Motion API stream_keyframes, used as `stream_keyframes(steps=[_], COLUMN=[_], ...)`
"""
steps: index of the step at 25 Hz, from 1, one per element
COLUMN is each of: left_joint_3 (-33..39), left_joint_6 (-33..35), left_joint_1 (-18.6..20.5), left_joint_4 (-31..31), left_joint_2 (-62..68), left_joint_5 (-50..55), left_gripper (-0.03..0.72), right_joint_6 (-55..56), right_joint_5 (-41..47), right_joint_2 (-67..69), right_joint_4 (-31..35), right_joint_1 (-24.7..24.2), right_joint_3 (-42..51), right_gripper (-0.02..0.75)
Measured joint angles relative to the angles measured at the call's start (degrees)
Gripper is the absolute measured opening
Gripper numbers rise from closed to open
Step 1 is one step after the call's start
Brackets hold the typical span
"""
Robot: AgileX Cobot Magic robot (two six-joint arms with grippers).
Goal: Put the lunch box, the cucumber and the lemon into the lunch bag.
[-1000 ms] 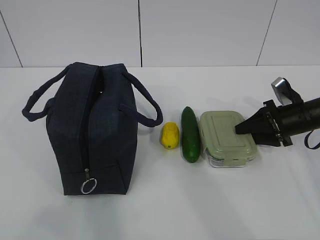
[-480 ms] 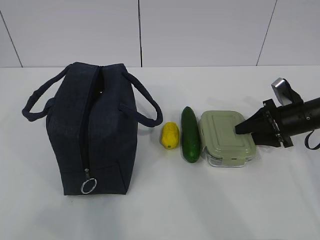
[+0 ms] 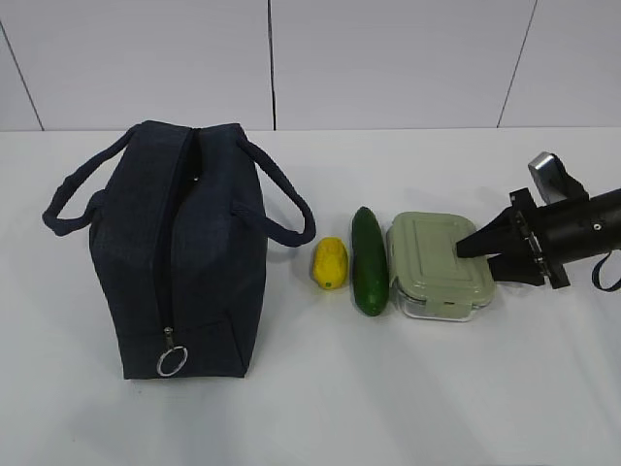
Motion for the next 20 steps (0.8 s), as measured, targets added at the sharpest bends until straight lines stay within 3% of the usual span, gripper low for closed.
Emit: stream_keyframes(steps=[20], left_joint_3=[0.0], left_joint_6=[0.0], left_joint_1=[0.0], left_joint_4=[0.0], left_joint_2=[0.0], left_joint_5=[0.0], left_gripper=[0.245], right_joint_6=[2.3], right_joint_5=[-1.6], right_joint_2=[-3.9], right_joint_4=[-4.1], right_joint_1=[0.0], right_joint_3=[0.0], right_gripper=[0.360])
